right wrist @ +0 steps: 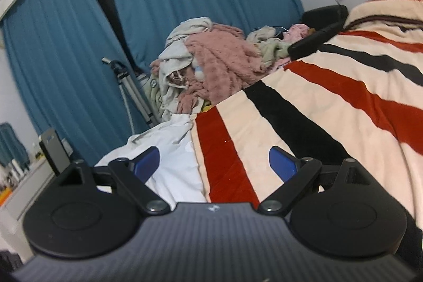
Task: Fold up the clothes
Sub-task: 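Grasp the unfolded side edge with the left gripper and lift it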
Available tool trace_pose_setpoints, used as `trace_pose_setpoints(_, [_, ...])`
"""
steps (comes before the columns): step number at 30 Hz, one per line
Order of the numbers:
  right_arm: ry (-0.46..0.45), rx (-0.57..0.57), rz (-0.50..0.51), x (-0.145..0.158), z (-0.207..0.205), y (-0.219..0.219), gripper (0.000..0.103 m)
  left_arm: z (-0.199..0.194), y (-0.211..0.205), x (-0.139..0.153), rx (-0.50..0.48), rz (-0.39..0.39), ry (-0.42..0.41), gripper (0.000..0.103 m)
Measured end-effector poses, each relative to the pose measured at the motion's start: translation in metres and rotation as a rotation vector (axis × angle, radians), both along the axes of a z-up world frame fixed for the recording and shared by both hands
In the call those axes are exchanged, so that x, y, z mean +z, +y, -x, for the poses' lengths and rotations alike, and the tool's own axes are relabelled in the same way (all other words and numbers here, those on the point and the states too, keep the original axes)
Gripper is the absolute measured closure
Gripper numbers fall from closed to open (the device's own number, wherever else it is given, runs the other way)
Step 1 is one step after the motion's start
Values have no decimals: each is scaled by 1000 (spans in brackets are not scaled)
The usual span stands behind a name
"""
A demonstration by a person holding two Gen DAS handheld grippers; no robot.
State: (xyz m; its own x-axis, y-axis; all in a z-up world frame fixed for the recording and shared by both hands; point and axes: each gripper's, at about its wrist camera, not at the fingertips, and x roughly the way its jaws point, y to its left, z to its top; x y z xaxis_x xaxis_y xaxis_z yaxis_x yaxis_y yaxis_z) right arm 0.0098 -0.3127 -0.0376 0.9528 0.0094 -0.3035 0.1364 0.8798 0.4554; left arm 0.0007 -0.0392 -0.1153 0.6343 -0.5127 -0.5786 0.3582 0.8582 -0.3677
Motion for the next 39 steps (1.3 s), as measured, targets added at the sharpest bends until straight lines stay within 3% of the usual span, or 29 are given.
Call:
trace_pose_setpoints(7, [17,-48,-60,-8,-4,-15,12,-14,-50,-38,-178,173,182,53])
trace_pose_setpoints(10, [28,-51,-59,-12,-6,-15,12,-21,-64,-55,-212,219,248,58])
trace_pose_setpoints(15, [66,-50,-27,-21,-13,-10,12,-37,-63,-74,-207,307,326,94])
trace_pose_setpoints(16, [71,-50,-26,-22,-14,-10,12,-40,-60,-76,-198,328,339,97])
trace_pose_setpoints(22, [86,-72,-2,-25,-17,-8,12,-45,-48,-73,-180,402,341,101])
trace_pose_setpoints(28, [93,-90,31,-25,-16,-4,12,-33,-19,-44,-179,414,309,102])
trace_pose_setpoints(32, [78,-68,105,-20,-13,8,12,-25,18,-19,-151,415,305,102])
trace_pose_setpoints(37, [87,-38,110,-19,-15,15,12,-19,74,7,-89,357,309,102])
trace_pose_setpoints(39, [99,-29,99,-21,-16,15,12,-19,90,9,-49,284,312,102])
